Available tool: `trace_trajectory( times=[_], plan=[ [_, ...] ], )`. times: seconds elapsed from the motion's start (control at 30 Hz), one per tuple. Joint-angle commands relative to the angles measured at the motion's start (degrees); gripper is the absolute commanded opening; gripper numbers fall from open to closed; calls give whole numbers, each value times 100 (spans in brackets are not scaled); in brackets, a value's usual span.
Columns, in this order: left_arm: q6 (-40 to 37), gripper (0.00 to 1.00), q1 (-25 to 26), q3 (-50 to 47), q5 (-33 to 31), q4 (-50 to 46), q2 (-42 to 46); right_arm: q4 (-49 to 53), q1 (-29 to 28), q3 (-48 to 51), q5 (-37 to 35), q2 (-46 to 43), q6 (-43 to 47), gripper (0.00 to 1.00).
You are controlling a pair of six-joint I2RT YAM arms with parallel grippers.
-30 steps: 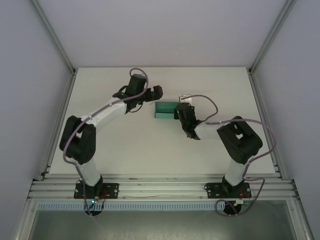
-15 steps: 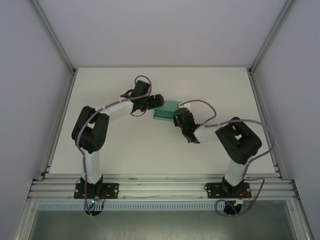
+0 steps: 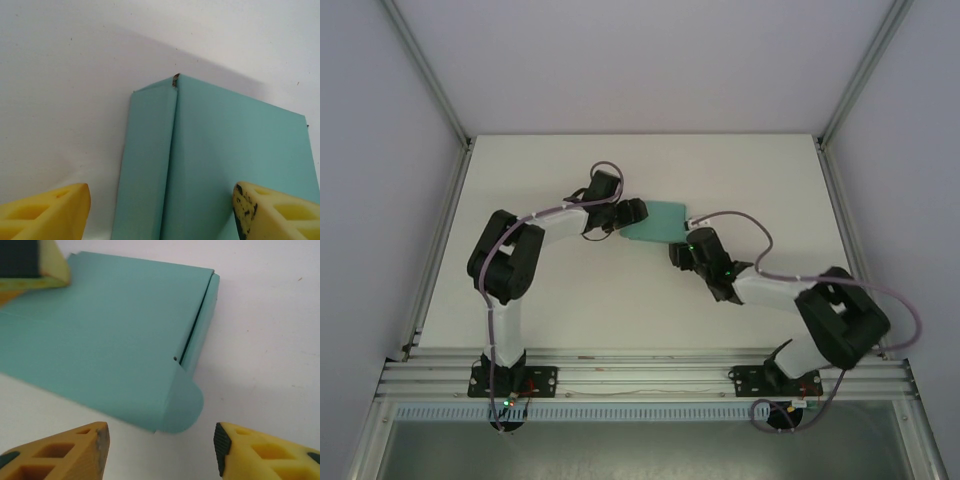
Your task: Assemble paper box
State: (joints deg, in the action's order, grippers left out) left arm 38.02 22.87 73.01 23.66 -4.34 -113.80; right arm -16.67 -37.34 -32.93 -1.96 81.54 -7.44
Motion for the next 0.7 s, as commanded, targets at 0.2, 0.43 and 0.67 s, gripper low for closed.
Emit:
trace_trajectory(
  times=[0.2, 0.43, 0.67],
  plan=[
    [-284, 67, -66, -75, 115, 152, -322, 855, 330, -76, -32, -1224, -679, 92],
    [-477, 53, -240, -255, 341, 356, -468, 986, 1364, -577, 1195, -772, -1609, 100],
    [-611, 38, -339, -493, 651, 644, -389, 1627, 1758, -1567, 2107, 468, -1780, 100]
  ],
)
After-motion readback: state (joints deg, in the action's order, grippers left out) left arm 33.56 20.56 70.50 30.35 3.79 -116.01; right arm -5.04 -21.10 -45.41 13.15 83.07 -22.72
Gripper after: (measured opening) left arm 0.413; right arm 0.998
